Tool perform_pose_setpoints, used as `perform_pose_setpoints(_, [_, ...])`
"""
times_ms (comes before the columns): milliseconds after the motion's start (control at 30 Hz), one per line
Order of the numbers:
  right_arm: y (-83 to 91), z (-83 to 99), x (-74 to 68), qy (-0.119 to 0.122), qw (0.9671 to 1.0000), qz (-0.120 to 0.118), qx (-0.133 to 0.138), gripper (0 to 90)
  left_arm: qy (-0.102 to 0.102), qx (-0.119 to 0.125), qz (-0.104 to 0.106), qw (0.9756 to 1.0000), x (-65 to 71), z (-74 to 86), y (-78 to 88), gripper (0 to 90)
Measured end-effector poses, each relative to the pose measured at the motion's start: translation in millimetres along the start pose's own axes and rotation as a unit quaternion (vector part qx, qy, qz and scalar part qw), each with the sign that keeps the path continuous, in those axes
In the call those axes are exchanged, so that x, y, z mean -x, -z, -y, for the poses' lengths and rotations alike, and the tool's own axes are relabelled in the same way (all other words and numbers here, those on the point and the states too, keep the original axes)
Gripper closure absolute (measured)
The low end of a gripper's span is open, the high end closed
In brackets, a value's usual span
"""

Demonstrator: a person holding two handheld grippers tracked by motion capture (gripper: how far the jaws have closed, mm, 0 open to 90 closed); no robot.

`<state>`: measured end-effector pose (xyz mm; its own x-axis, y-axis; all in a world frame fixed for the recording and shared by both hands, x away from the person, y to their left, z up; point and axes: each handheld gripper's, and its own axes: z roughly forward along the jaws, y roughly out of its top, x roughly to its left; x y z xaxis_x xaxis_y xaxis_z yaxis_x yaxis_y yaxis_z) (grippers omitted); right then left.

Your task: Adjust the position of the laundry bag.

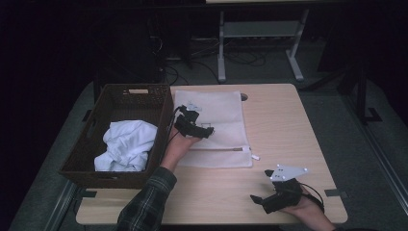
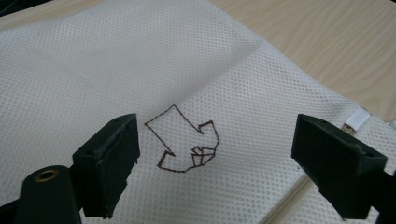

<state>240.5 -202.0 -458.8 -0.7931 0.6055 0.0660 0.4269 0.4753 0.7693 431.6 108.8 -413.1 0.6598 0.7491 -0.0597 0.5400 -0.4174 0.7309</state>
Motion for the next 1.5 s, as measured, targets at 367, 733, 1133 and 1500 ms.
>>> perform_pose_setpoints(367, [-0.4,-0.1,-0.5,0.000,1.0000,-0.001,0.000,0.0,0.000,-0.030,-0.023,0.9993,-10.4,-14.2,-15.4,24.2])
perform_pose_setpoints(733, [0.2,0.3,-0.7,0.002,1.0000,-0.002,0.000,0.0,-0.016,-0.026,-0.045,0.9985,-15.9,-24.0,-31.4,46.8])
perform_pose_setpoints(1133, [-0.4,0.5,-1.2,0.002,1.0000,-0.004,0.000,0.0,-0.007,-0.050,-0.048,0.9975,-21.5,-16.0,-55.0,71.0])
perform_pose_setpoints(1500, [0.3,1.3,-0.6,0.001,1.0000,-0.004,0.000,0.0,-0.008,-0.057,-0.058,0.9967,-21.4,-12.1,-66.4,89.3])
